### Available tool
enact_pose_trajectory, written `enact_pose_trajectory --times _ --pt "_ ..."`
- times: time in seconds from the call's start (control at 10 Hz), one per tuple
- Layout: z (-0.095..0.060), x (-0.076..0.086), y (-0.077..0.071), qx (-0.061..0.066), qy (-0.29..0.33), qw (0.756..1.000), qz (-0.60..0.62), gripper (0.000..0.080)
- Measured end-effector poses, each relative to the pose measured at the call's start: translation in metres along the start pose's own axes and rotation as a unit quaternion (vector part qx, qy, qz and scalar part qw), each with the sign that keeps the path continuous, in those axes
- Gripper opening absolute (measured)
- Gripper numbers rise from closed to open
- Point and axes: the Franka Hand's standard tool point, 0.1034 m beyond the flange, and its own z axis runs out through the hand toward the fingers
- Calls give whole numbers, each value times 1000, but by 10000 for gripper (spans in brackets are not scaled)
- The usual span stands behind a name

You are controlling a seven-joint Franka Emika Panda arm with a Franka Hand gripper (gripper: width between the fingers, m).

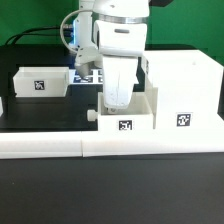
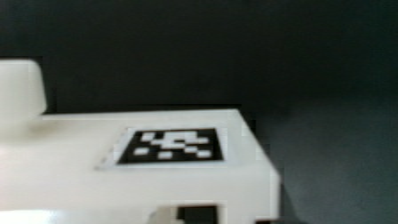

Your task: Assemble drawer

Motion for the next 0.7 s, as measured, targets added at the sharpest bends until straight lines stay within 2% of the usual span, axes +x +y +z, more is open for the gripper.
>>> enact_pose_trajectory --times 0.3,0.7 --pt "1 6 -1 1 0 1000 8 41" --pt "3 2 -4 1 -1 1000 12 41"
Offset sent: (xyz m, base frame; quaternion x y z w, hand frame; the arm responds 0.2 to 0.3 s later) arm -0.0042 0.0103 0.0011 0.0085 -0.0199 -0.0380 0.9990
